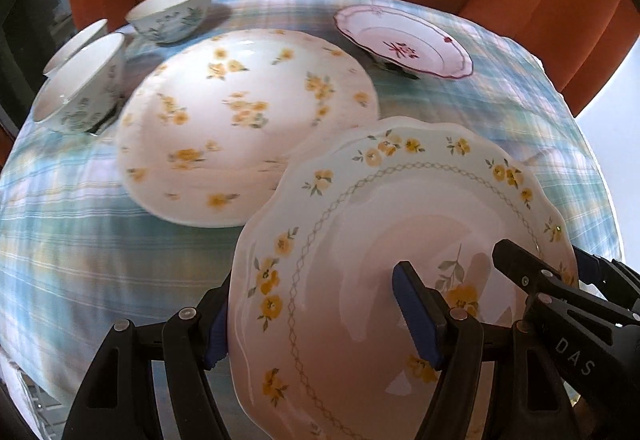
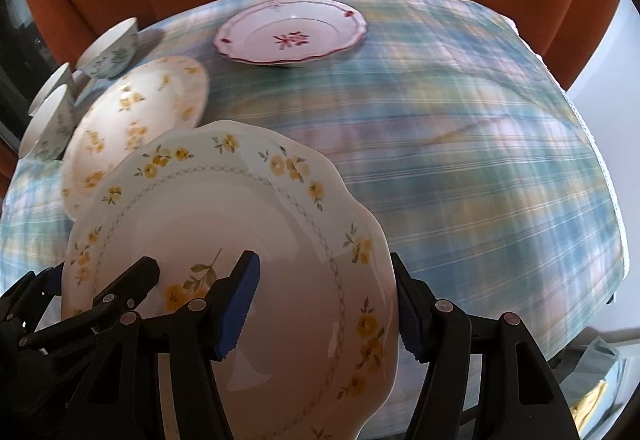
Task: Organize plates and bowls
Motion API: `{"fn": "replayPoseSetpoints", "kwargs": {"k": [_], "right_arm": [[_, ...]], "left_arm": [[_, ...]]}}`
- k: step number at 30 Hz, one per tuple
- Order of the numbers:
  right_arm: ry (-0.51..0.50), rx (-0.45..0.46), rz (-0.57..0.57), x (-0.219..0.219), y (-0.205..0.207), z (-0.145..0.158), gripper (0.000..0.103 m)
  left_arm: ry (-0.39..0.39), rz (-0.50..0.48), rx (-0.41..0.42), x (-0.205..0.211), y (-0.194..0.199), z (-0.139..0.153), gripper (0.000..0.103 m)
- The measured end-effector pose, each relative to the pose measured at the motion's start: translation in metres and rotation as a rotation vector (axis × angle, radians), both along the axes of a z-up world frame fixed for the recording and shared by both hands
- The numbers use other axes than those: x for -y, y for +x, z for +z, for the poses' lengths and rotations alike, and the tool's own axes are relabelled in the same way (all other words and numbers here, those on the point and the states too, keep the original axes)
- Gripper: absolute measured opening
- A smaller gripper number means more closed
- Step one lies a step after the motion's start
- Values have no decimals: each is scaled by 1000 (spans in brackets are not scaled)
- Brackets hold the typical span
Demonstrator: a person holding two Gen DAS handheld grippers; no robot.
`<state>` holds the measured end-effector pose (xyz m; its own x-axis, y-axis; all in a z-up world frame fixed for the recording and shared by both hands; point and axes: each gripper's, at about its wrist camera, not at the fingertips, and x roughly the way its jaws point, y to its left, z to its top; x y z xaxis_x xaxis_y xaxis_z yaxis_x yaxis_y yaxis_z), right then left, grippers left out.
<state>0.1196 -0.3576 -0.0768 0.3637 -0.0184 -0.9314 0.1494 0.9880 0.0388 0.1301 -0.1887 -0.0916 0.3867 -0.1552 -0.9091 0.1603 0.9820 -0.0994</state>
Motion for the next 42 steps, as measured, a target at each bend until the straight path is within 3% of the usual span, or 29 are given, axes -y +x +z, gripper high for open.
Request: {"fn": "replayPoseSetpoints", "kwargs": {"k": [12,23,27,32,42], "right_arm": [[-3,-72,-16,41,13,-27,67],[6,-77,-69,53,10,-30,67],[-8,-45,-101,51,5,-19,70],[-1,1,-157,45,-2,3,78],[-1,85,-165,-6,3,38,83]], "left_arm": [[7,-18,-53,35,10,-17,72],[15,-68,-62,46,12,-16,74],[10,-91,-43,39,11,-7,78],[8,-103,27,17,14,18,94],[-2,-67,37,-43,35,38,97]]}}
